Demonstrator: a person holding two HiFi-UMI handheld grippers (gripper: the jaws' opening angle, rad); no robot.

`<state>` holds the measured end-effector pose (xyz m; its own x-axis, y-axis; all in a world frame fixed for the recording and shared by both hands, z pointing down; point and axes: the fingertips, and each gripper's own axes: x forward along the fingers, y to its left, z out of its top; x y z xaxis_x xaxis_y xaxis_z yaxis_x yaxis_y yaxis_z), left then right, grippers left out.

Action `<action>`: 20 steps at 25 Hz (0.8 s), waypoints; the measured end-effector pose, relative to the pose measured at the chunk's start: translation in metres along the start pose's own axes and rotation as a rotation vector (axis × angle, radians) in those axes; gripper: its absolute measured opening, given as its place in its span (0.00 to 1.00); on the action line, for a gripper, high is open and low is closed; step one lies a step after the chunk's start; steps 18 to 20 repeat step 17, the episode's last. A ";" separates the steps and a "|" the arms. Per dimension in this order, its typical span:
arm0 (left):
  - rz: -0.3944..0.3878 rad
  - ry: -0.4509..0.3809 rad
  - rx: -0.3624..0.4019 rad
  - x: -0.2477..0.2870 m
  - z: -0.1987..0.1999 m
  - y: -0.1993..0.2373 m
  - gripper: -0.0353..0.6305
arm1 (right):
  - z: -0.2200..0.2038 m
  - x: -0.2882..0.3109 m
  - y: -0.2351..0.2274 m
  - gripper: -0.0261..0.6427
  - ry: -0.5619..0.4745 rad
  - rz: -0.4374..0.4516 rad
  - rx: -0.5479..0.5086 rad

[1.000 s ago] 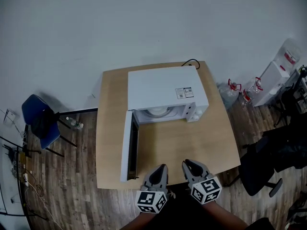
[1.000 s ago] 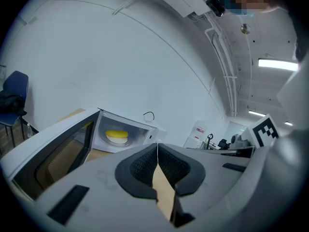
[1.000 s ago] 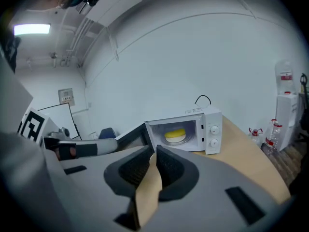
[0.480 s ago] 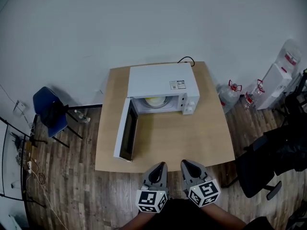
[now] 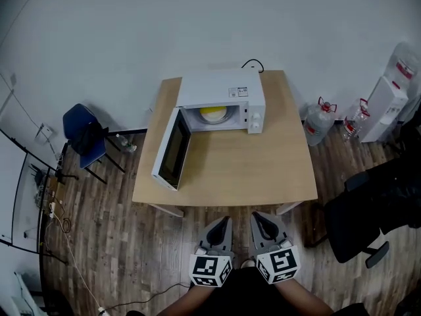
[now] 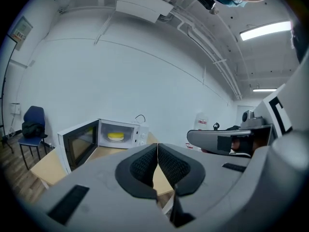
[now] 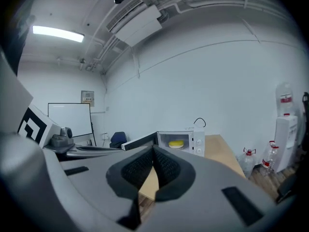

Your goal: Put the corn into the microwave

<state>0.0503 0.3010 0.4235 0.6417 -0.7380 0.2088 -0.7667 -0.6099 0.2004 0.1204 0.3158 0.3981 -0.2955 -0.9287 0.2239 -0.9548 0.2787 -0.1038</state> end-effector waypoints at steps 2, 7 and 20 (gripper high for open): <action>0.012 -0.014 0.006 -0.006 0.000 -0.002 0.07 | -0.002 -0.013 -0.003 0.13 -0.011 -0.010 -0.001; 0.003 -0.023 0.012 -0.012 -0.001 -0.014 0.07 | -0.017 -0.043 -0.023 0.13 -0.007 -0.064 0.032; 0.023 -0.038 -0.051 -0.024 -0.012 -0.028 0.07 | -0.020 -0.068 -0.054 0.13 -0.033 -0.103 0.056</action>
